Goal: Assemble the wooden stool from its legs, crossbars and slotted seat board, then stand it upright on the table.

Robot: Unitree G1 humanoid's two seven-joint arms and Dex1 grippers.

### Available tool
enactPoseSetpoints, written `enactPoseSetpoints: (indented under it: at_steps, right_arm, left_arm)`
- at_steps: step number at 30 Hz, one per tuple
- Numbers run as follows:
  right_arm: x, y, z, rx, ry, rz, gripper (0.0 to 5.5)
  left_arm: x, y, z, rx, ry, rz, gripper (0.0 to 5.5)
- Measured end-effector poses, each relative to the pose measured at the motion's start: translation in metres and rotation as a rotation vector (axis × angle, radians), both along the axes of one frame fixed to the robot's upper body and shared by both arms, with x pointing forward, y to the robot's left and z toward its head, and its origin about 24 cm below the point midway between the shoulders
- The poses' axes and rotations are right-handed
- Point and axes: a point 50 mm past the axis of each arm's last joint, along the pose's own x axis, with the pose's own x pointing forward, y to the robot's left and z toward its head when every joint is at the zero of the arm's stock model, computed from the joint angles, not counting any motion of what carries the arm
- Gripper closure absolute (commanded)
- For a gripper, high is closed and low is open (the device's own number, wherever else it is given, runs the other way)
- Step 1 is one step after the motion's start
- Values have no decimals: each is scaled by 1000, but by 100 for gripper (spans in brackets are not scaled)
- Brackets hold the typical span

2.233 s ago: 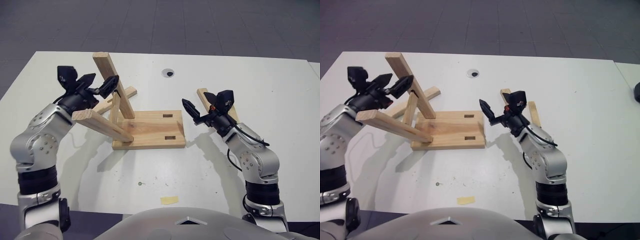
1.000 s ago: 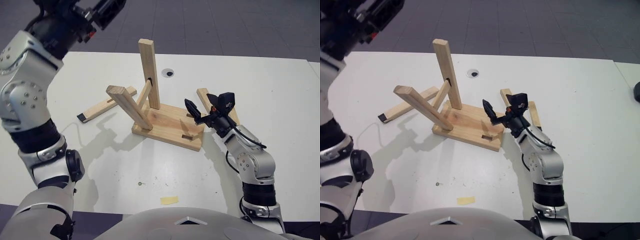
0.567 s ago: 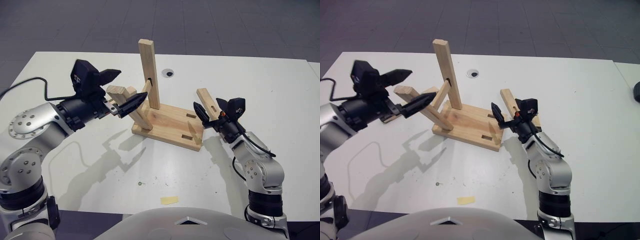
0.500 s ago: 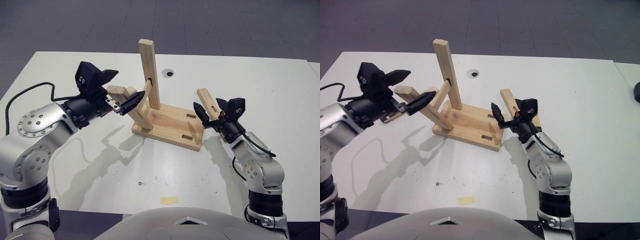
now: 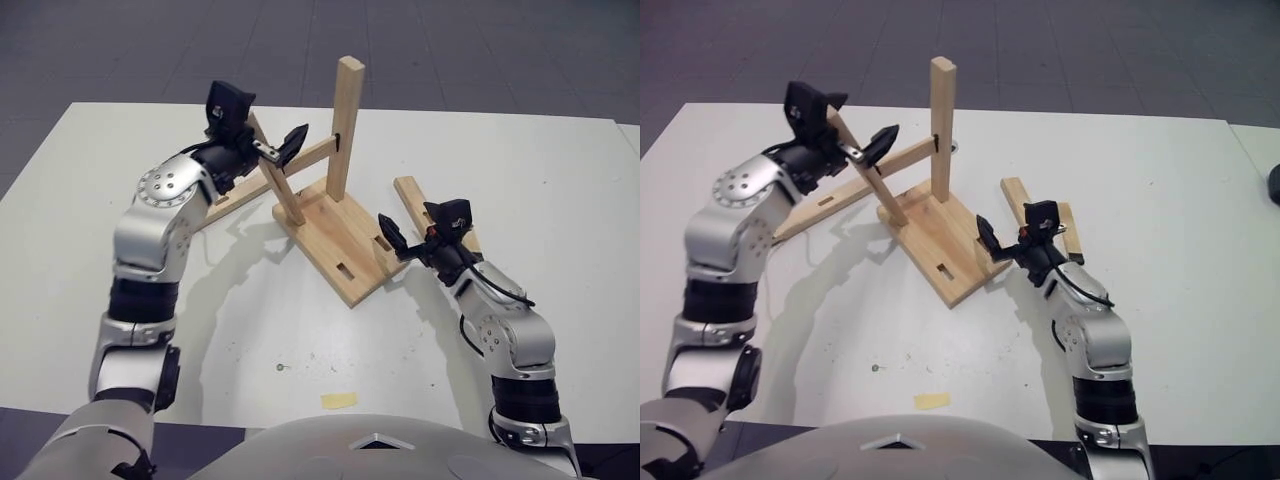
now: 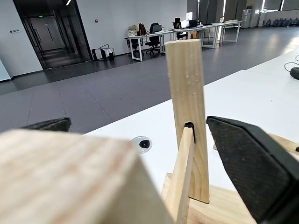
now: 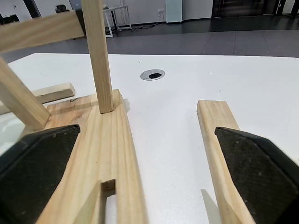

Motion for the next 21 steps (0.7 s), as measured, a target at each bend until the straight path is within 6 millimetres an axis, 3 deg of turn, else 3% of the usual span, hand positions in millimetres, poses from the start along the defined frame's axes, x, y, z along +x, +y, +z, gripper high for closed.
enactPoseSetpoints:
  at_steps: [6,13,17,21]
  right_arm:
    - [2,3,2,24,-11,35,12]
    - [4,-2,14,167,-80,0,12]
    - [4,-40,26,236,-152,-186,12]
    - [-5,-80,28,160,-147,-310,12]
  left_arm:
    - [16,-31,-2,-60,-14,-25,10]
    - [21,-17,20,-125,-97,83,10]
    - [3,7,56,-222,-202,91,10]
    - [-21,35,90,-328,-276,111,10]
